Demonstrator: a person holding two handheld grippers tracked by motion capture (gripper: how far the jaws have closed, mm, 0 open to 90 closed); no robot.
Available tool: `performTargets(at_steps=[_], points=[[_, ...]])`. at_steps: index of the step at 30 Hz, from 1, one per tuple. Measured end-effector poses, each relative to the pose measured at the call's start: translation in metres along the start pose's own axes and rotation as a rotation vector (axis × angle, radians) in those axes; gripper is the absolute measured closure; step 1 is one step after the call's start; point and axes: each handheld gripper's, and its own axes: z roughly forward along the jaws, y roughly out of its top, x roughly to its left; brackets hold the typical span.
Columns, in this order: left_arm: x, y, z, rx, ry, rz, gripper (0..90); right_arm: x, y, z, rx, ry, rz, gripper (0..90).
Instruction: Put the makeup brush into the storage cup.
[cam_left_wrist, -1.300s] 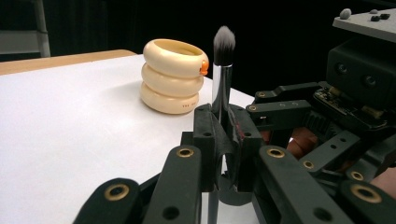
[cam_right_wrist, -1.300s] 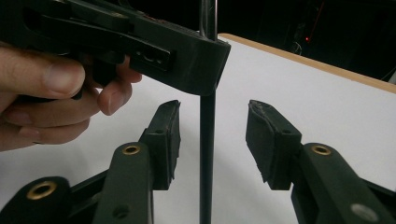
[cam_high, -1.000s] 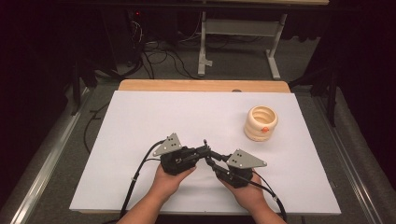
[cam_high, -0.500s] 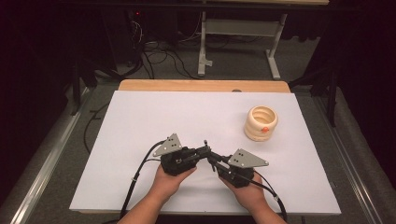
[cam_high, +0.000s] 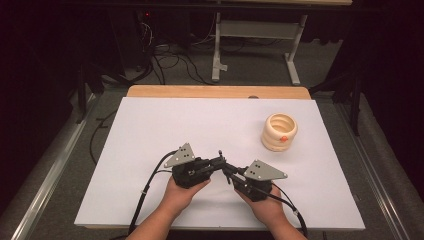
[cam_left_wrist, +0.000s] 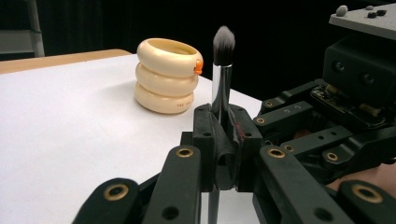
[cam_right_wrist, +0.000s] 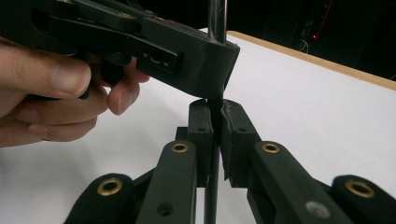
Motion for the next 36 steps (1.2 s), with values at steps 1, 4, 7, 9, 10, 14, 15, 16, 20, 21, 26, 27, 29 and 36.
performTargets(at_steps=[1,4,7,9,10,14,15,16,20,21,26,27,29,36], points=[[0.0,0.0,0.0,0.001,0.001,0.0,82.7,0.0,0.0,0.0,-0.002,0.001,-0.002,86.0],[0.0,0.0,0.0,0.001,0.007,0.002,81.1,-0.001,0.0,0.001,-0.005,0.004,-0.006,86.0],[0.001,0.001,0.0,0.001,0.002,-0.013,77.3,0.0,0.0,0.001,-0.003,0.003,-0.009,86.0],[0.001,0.001,-0.001,0.001,0.002,-0.017,73.5,-0.001,0.0,0.0,-0.003,0.003,-0.006,86.0],[0.001,0.001,-0.001,0.001,0.001,-0.018,73.5,-0.001,0.0,0.0,-0.003,0.003,-0.006,86.0],[0.002,0.001,-0.001,0.004,0.002,-0.02,70.3,-0.002,0.0,0.0,-0.002,0.007,-0.004,86.0],[0.002,0.001,-0.001,0.005,0.002,-0.021,69.5,-0.002,0.0,0.0,-0.003,0.007,0.001,86.0],[0.002,0.001,-0.001,0.006,0.001,-0.022,69.1,-0.003,0.0,0.0,-0.003,0.007,-0.003,86.0],[0.002,0.002,-0.002,0.005,0.002,-0.019,67.2,-0.004,0.0,-0.001,0.004,0.002,0.01,86.0],[0.003,0.002,-0.002,0.004,0.002,-0.02,66.6,-0.005,0.0,-0.001,0.003,0.002,0.007,86.0],[0.004,0.003,-0.005,-0.003,0.009,-0.02,63.5,-0.007,0.0,-0.002,0.002,-0.009,0.016,86.0],[0.004,0.003,-0.005,-0.003,0.009,-0.02,62.4,-0.007,0.0,-0.002,0.002,-0.009,0.016,86.0],[0.004,0.004,-0.006,-0.004,0.015,-0.018,61.1,-0.008,-0.001,-0.002,-0.005,-0.011,0.014,86.0],[0.006,0.004,-0.008,0.0,0.045,-0.011,54.7,-0.014,0.0,-0.007,-0.011,-0.029,0.023,86.0]])
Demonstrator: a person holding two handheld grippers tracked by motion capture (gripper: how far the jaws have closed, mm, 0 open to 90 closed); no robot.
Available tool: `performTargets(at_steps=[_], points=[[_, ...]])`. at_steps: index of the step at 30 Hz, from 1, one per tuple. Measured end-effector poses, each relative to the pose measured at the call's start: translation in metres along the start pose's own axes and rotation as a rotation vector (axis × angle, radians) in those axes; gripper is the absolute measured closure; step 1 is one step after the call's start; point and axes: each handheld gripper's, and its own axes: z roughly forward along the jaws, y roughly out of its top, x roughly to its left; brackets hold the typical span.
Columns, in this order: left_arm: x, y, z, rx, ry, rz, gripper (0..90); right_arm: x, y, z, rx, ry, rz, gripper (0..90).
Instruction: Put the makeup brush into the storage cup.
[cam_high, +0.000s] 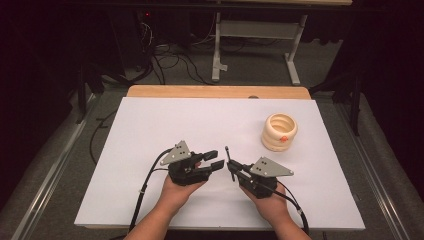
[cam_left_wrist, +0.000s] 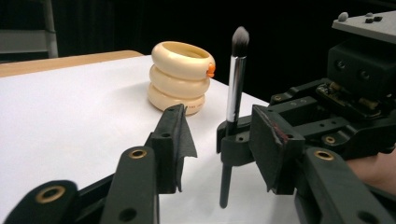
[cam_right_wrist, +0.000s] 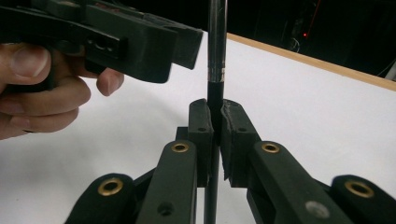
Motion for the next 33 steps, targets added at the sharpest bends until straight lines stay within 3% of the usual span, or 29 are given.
performTargets(at_steps=[22,28,33], points=[[0.015,-0.002,-0.007,0.026,0.112,0.0,37.6,-0.023,0.003,-0.019,-0.034,-0.063,0.013,86.0],[0.02,-0.003,-0.01,0.035,0.153,0.01,31.0,-0.035,0.003,-0.03,-0.048,-0.122,0.019,86.0],[0.02,-0.002,-0.013,0.025,0.166,0.009,27.0,-0.043,0.004,-0.038,-0.065,-0.144,0.032,86.0]])
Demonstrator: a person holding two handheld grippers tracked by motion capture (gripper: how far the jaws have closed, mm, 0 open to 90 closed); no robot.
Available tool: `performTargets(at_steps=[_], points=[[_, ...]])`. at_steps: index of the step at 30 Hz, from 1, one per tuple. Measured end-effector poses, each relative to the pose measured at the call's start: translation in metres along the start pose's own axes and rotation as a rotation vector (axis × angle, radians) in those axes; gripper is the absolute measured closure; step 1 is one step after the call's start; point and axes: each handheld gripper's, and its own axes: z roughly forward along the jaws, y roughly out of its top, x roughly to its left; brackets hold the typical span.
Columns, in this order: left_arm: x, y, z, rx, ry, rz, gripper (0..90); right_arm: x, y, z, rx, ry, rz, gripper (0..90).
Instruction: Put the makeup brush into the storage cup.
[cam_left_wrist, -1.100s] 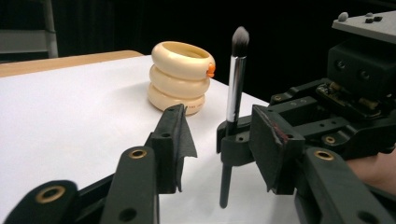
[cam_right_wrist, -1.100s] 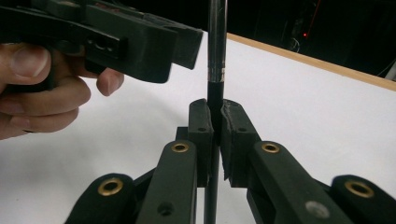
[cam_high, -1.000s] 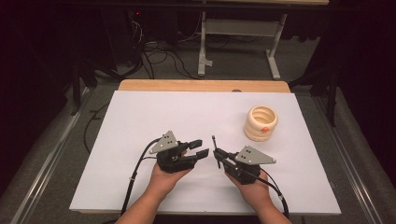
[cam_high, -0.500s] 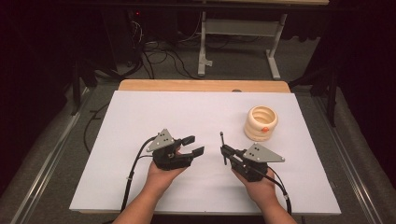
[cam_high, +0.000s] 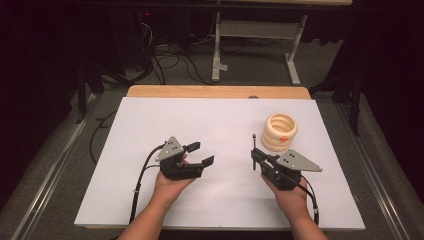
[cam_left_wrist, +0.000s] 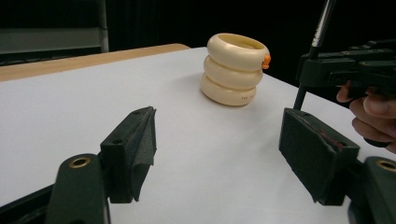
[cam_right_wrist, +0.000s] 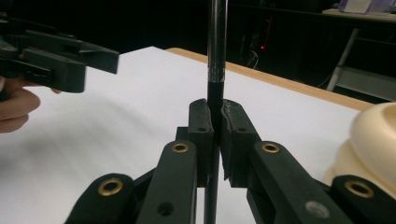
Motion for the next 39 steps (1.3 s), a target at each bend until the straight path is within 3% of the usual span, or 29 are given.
performTargets(at_steps=[6,8,12,20,27,31,39], points=[[0.001,0.003,-0.005,-0.008,0.011,-0.019,18.6,-0.013,0.002,-0.012,-0.014,-0.046,0.022,86.1],[0.002,0.004,-0.007,-0.006,0.016,-0.028,17.8,-0.015,0.002,-0.014,-0.018,-0.052,0.008,86.1],[0.002,0.005,-0.014,0.013,0.027,-0.015,15.6,-0.02,0.002,-0.019,-0.023,-0.076,0.012,86.1],[0.004,0.002,-0.035,0.002,0.068,0.015,10.2,-0.03,0.002,-0.025,-0.034,-0.111,0.028,86.1],[0.008,-0.008,-0.042,-0.022,0.084,0.005,6.9,-0.042,0.001,-0.032,-0.041,-0.152,0.039,86.1],[0.006,-0.011,-0.044,-0.026,0.093,0.032,5.2,-0.048,0.0,-0.036,-0.046,-0.176,0.048,86.1],[0.005,-0.011,-0.044,-0.021,0.073,0.028,0.3,-0.059,-0.002,-0.041,-0.046,-0.208,0.059,86.1]])
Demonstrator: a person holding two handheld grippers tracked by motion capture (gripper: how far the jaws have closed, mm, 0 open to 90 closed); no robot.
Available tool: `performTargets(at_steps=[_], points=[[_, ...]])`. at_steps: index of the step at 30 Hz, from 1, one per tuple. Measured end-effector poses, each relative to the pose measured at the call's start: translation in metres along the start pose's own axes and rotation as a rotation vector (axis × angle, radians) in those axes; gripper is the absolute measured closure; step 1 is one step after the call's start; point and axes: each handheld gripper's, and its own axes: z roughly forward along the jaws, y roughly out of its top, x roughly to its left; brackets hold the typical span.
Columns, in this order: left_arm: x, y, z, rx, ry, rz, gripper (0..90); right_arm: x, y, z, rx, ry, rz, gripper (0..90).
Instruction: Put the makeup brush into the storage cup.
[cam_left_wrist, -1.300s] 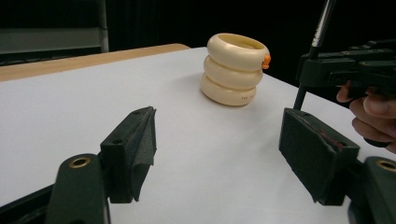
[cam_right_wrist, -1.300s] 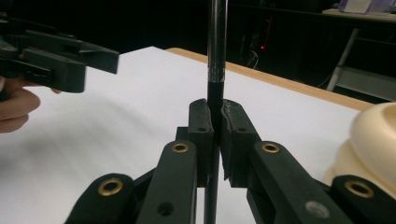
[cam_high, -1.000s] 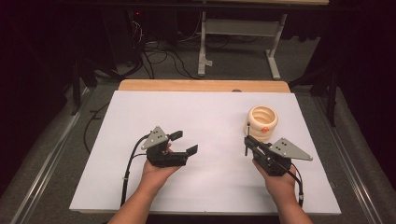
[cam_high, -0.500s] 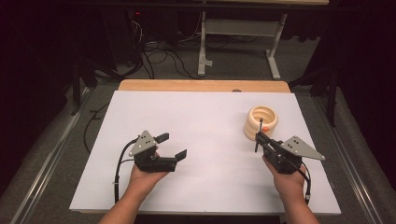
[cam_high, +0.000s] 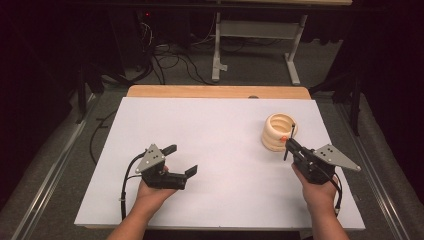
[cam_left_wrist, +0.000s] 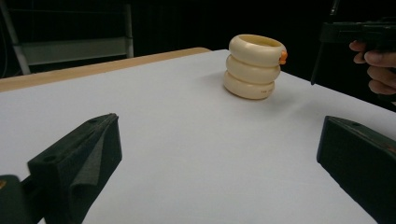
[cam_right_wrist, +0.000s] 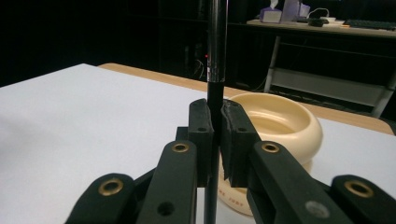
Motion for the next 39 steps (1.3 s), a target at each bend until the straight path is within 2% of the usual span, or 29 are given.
performTargets(at_steps=[8,14,23,27,32,34,39], points=[[-0.003,0.0,0.0,0.013,0.001,0.036,0.2,-0.013,0.0,-0.004,-0.007,-0.043,0.012,86.1],[-0.003,0.0,0.0,0.015,-0.008,0.047,0.2,-0.015,0.004,-0.005,-0.017,-0.058,0.03,86.1],[-0.003,0.001,-0.001,0.01,-0.02,0.049,0.3,-0.013,0.022,0.002,-0.018,-0.062,0.033,86.1],[-0.002,0.001,-0.002,0.008,-0.028,0.045,0.4,-0.014,0.031,0.006,-0.021,-0.057,0.055,86.1],[-0.003,0.002,-0.003,0.004,-0.027,0.047,0.4,-0.016,0.046,0.014,-0.022,-0.058,0.038,86.2],[-0.003,0.002,-0.003,0.002,-0.029,0.045,0.4,-0.017,0.05,0.018,-0.019,-0.063,0.047,86.1],[-0.002,0.003,-0.004,0.0,-0.035,0.038,0.6,-0.018,0.055,0.026,-0.014,-0.069,0.043,86.1]])
